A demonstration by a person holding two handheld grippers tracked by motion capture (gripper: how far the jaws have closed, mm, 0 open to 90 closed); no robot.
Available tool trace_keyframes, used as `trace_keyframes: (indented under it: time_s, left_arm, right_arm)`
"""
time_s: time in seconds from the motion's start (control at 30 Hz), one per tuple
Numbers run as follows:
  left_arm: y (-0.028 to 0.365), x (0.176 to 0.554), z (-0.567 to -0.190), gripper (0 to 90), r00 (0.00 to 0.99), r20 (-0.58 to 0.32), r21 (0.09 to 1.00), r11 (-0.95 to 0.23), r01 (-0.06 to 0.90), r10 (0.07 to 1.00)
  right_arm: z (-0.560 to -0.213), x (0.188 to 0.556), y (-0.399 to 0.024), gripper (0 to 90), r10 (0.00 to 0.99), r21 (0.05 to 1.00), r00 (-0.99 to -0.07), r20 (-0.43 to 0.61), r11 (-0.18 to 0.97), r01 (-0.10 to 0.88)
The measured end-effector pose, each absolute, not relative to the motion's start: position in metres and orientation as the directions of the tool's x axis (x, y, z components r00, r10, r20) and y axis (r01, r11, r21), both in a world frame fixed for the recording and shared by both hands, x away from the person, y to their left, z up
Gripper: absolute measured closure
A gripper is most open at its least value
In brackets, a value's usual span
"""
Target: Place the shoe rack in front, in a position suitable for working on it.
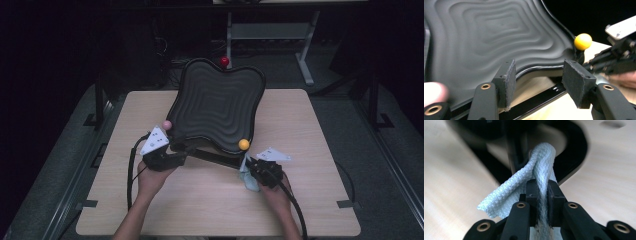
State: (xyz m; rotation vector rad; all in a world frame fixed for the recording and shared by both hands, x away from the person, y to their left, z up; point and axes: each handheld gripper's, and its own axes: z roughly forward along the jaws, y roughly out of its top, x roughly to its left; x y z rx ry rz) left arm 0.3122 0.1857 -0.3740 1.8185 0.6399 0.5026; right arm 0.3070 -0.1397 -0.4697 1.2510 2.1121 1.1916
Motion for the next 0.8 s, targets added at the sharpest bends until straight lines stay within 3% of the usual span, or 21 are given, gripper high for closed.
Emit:
trace_keyframes:
  time_s: [0.13,0.27,0.57,0.8]
  left_arm:
    - [0.179,0.31,-0.375,43.3,0.782,0.039,0.945,-0.278,0.173,0.622]
    - [0.173,0.308,-0.376,43.0,0.795,0.034,0.945,-0.279,0.172,0.605]
    - [0.163,0.306,-0.38,41.9,0.814,0.04,0.94,-0.298,0.166,0.58]
    - [0.157,0.306,-0.385,41.0,0.83,0.022,0.939,-0.296,0.174,0.557]
  right_arm:
    - [-0.462,0.304,-0.126,81.5,0.826,0.843,-0.56,0.057,0.261,0.47]
    - [-0.447,0.306,-0.123,81.6,0.824,0.872,-0.562,0.074,0.22,0.437]
    - [-0.465,0.301,-0.099,81.6,0.781,0.84,-0.62,0.071,0.289,0.46]
    - [-0.462,0.303,-0.091,81.7,0.774,0.852,-0.624,0.109,0.251,0.459]
